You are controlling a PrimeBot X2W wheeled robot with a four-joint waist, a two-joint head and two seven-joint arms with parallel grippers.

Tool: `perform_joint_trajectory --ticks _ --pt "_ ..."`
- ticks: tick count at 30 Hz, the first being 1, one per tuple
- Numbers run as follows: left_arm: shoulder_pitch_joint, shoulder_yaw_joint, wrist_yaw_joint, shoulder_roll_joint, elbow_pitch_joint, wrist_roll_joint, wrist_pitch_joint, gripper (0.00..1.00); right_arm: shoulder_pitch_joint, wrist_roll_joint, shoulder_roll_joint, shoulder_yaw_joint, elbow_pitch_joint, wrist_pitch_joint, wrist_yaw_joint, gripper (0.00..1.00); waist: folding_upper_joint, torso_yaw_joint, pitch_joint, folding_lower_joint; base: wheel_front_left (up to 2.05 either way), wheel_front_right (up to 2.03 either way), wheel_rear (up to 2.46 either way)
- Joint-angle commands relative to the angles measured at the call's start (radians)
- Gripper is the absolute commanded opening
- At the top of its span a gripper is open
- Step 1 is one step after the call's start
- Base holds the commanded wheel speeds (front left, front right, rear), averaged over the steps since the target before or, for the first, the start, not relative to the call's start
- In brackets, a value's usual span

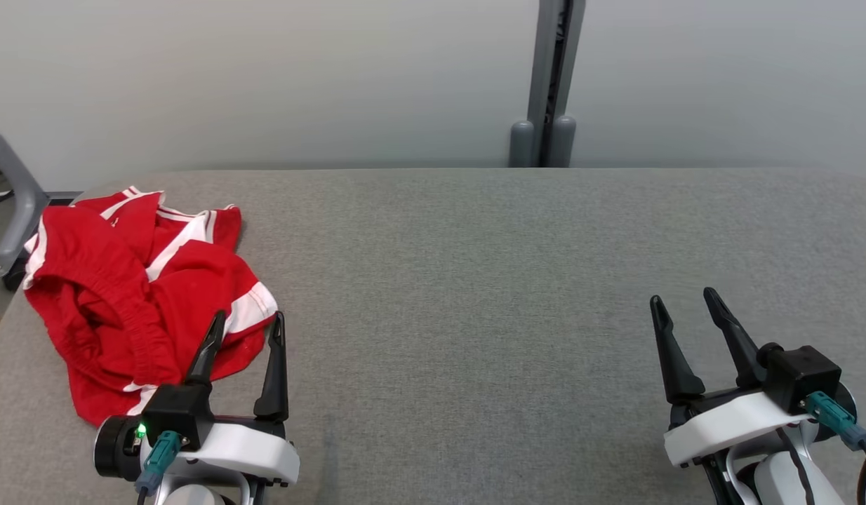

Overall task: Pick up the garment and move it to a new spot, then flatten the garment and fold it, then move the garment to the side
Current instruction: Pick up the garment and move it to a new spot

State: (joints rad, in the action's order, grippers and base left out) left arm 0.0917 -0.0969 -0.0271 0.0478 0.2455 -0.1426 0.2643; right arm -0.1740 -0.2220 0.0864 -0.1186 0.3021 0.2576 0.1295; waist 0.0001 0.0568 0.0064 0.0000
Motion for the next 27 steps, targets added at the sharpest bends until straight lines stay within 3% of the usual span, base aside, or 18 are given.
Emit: perform_joint_trajectory --ticks 1,27 --pt "-0.002 0.005 0.000 0.005 0.004 -0.002 0.002 1.00 0.010 -0.009 0.001 -0.004 -0.002 0.007 0.002 1.00 -0.0001 0.016 -0.002 0.0000 0.00 0.00 0.00" --pt "-0.022 0.044 -0.011 0.004 0.023 -0.003 0.002 1.00 0.036 -0.019 -0.006 -0.055 0.013 0.006 0.002 1.00 -0.0001 0.315 -0.038 0.0000 0.00 0.00 0.00"
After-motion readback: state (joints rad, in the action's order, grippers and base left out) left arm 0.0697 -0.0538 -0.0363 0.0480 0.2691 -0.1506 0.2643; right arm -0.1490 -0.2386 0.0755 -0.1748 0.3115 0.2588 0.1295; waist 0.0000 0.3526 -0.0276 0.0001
